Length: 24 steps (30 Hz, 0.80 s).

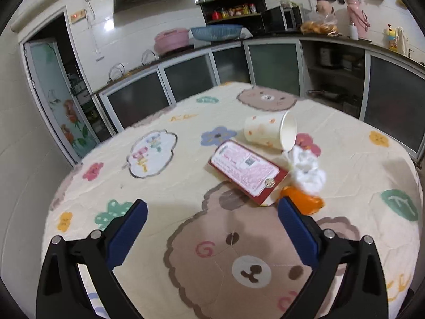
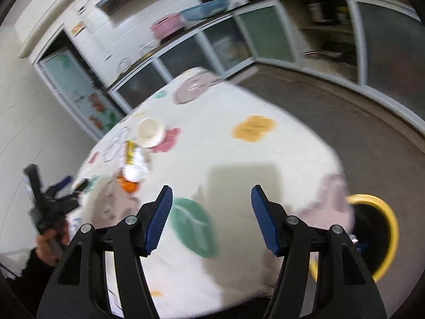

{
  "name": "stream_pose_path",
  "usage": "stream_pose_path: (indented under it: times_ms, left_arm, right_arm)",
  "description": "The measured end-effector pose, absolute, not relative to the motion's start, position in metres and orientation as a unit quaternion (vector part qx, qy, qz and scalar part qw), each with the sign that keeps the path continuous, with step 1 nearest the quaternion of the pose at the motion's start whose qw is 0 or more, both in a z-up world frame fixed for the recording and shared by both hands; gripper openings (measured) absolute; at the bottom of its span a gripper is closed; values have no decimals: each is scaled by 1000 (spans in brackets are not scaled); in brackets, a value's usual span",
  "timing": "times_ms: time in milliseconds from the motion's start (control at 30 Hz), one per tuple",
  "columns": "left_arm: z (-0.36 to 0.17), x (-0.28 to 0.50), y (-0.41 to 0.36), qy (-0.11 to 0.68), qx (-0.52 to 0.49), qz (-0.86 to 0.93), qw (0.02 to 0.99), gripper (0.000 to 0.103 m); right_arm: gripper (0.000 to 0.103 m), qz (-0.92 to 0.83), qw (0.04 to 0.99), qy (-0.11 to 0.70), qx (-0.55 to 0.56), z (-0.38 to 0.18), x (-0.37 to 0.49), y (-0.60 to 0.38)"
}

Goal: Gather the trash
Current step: 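Move both grippers back over the table toward the box and cup, then grasp the red-and-white box with the left gripper while the right grasps the white paper cup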

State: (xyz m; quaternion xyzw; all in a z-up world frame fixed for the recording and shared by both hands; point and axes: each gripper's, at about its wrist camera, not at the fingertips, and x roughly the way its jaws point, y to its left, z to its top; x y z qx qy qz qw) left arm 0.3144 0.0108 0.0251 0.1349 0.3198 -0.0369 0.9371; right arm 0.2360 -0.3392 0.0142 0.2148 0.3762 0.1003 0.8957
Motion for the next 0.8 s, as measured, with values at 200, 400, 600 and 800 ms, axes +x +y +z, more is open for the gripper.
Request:
stream_pose_path:
  times_ms: [200, 400, 600, 800]
  left_arm:
    - [3, 337, 5, 334, 154, -60, 928, 95]
    - [-14, 355, 4, 359, 162, -66, 917, 95]
    - [-22, 369, 3, 385, 165, -78, 905, 95]
    - [-25, 376, -5, 389, 174, -84, 901, 95]
  right_arm:
    - [58, 159, 884, 395, 194, 25, 301, -272]
    - [58, 188, 867, 416, 199, 27, 350, -236]
    - [58, 205, 845, 451, 204, 17, 389, -212]
    - [58, 221, 820, 480, 220, 2, 421, -193]
